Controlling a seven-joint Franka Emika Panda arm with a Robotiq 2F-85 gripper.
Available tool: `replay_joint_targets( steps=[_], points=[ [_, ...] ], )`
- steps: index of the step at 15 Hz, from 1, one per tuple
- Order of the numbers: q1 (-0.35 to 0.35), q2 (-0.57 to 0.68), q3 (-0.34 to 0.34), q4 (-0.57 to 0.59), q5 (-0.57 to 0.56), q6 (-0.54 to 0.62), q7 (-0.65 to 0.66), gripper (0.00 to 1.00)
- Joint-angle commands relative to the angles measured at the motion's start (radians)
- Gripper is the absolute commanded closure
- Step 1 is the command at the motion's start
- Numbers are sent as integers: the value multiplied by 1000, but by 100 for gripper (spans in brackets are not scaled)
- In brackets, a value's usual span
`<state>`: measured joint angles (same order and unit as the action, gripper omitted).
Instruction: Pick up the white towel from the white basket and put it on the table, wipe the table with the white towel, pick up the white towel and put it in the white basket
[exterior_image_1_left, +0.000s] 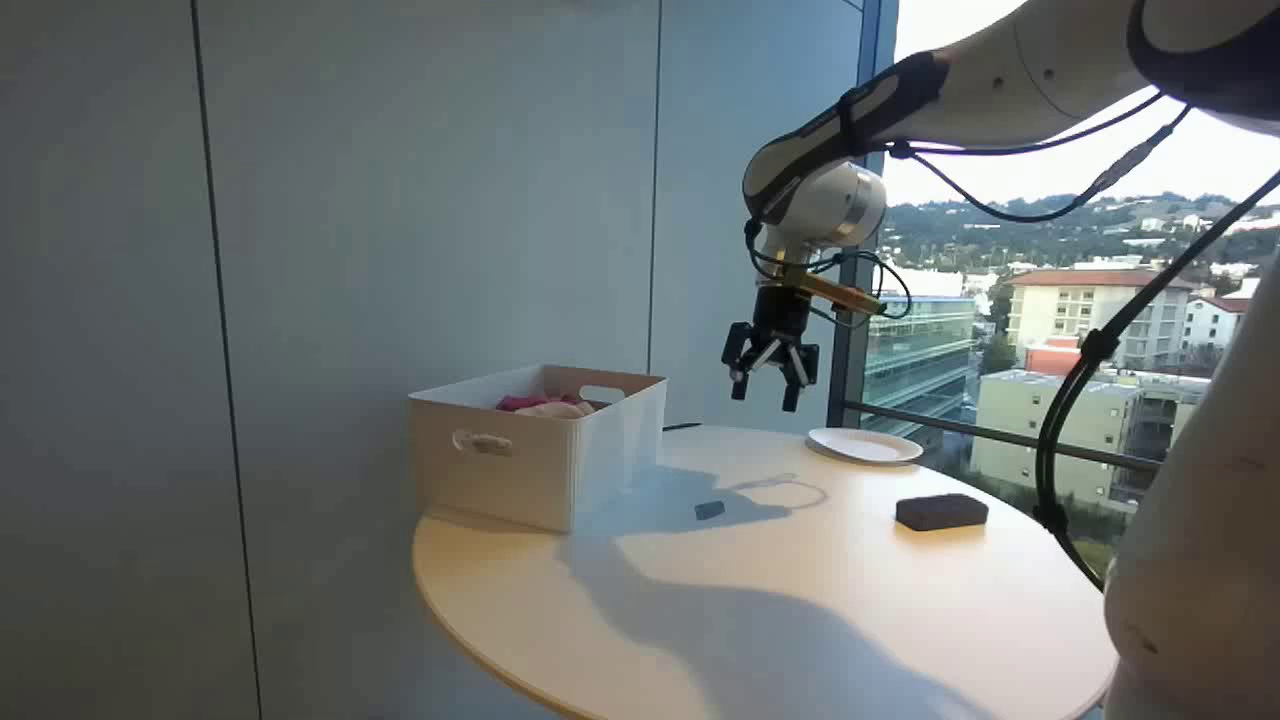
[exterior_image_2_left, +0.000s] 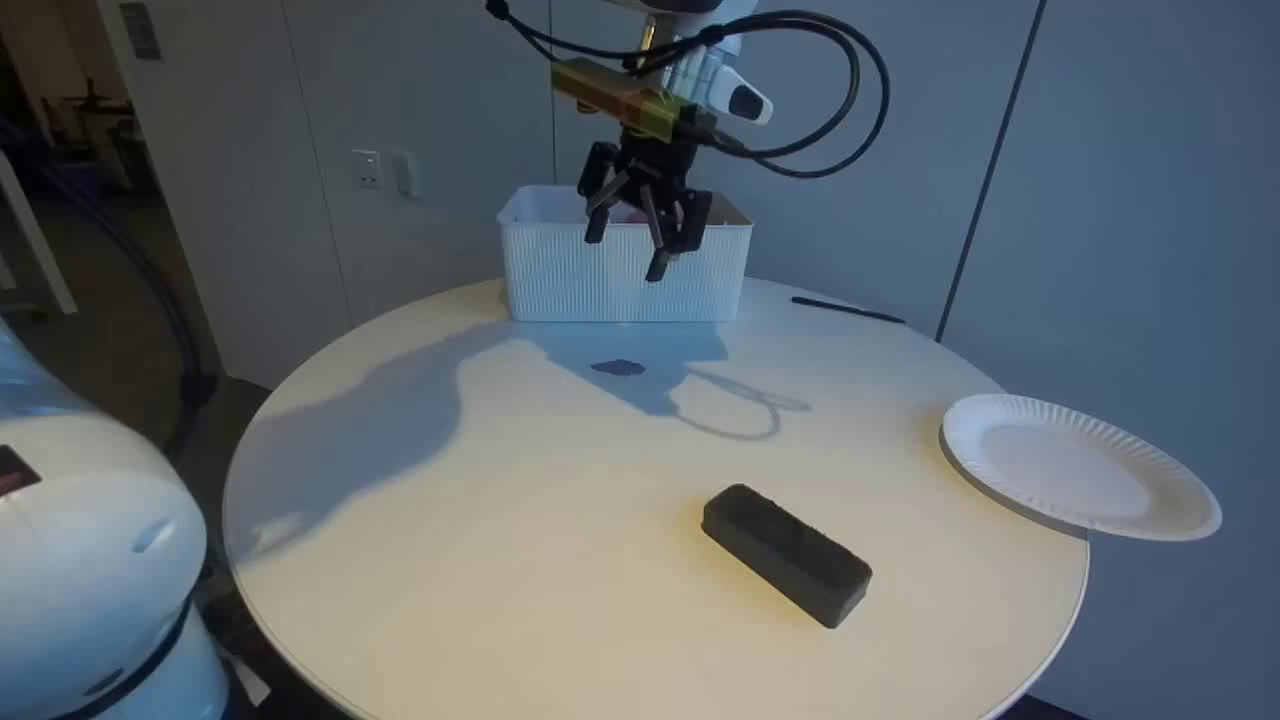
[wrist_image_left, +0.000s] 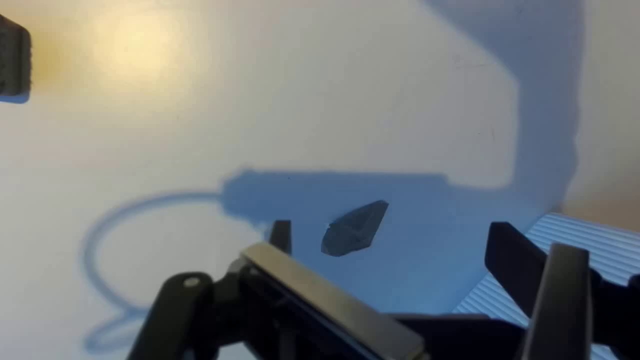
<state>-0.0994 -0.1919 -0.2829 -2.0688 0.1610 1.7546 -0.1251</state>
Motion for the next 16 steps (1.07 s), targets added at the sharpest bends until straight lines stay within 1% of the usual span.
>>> replay_joint_targets(
  steps=[1, 7, 8, 10, 12, 13, 16],
  points=[
    [-29, 3, 26, 7, 5, -4, -5, 0],
    [-28, -2, 25, 11, 5, -2, -5, 0],
    [-21, 9, 33, 28, 4, 0, -25, 0],
    [6, 36, 60, 75, 8, -10, -101, 0],
    [35, 68, 104, 140, 6, -33, -140, 0],
    [56, 89, 140, 195, -7, -46, -129, 0],
    [99, 190, 210, 355, -23, -64, -167, 0]
  ],
)
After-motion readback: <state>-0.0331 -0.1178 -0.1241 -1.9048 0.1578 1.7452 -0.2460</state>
